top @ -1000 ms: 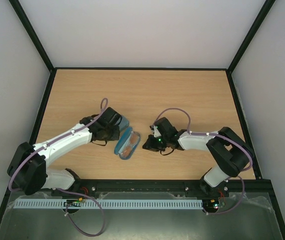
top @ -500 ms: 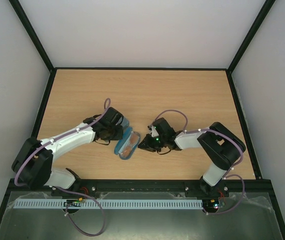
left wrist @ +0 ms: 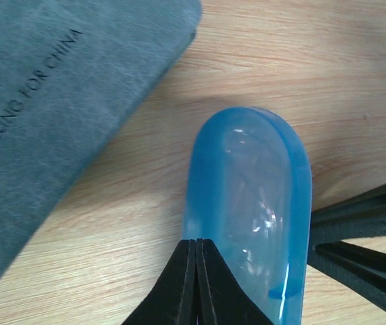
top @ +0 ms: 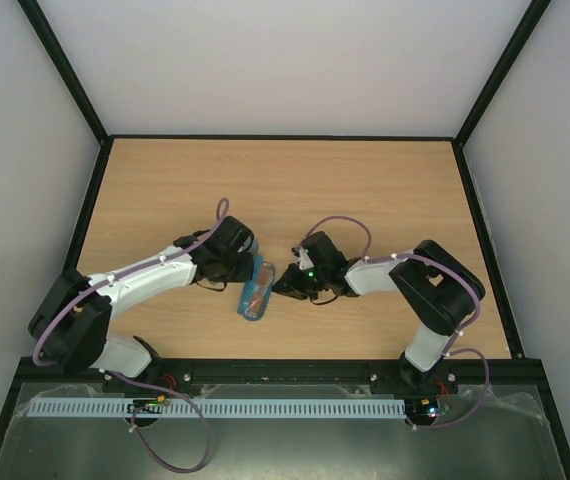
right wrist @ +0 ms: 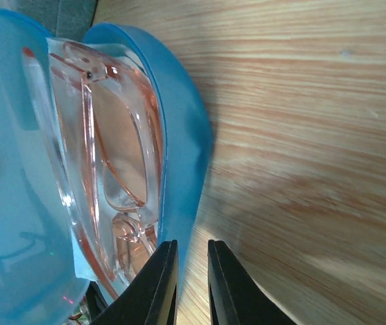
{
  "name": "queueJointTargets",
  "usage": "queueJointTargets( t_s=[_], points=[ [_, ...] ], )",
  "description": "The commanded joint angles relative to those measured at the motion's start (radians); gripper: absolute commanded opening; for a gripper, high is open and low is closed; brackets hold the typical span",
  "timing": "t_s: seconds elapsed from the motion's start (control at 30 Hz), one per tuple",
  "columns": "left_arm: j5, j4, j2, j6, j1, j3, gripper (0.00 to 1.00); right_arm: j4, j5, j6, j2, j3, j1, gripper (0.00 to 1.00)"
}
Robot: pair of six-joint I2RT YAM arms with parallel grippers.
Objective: Organize the sunglasses
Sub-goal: Close the sunglasses case at the center of the board.
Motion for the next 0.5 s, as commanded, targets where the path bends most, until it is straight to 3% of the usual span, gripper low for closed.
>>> queueJointTargets(
  t_s=[0.0, 0.3, 0.47],
  points=[
    [0.004, 0.003, 0.028, -0.024, -0.044, 0.041, 0.02, -0.030, -0.004, -0.007, 0.017, 0.035, 0.003, 0.14],
    [-0.056, -0.045, -0.059, -0.047, -0.031, -0.001, 0.06, -0.037, -0.006, -0.010, 0.015, 0.038, 0.003, 0.14],
    [-0.002, 0.019, -0.074, -0.056, -0.032, -0.034, 0.05, -0.026, -0.008, -0.003, 0.020, 0.038, 0.004, 0.14]
  ],
)
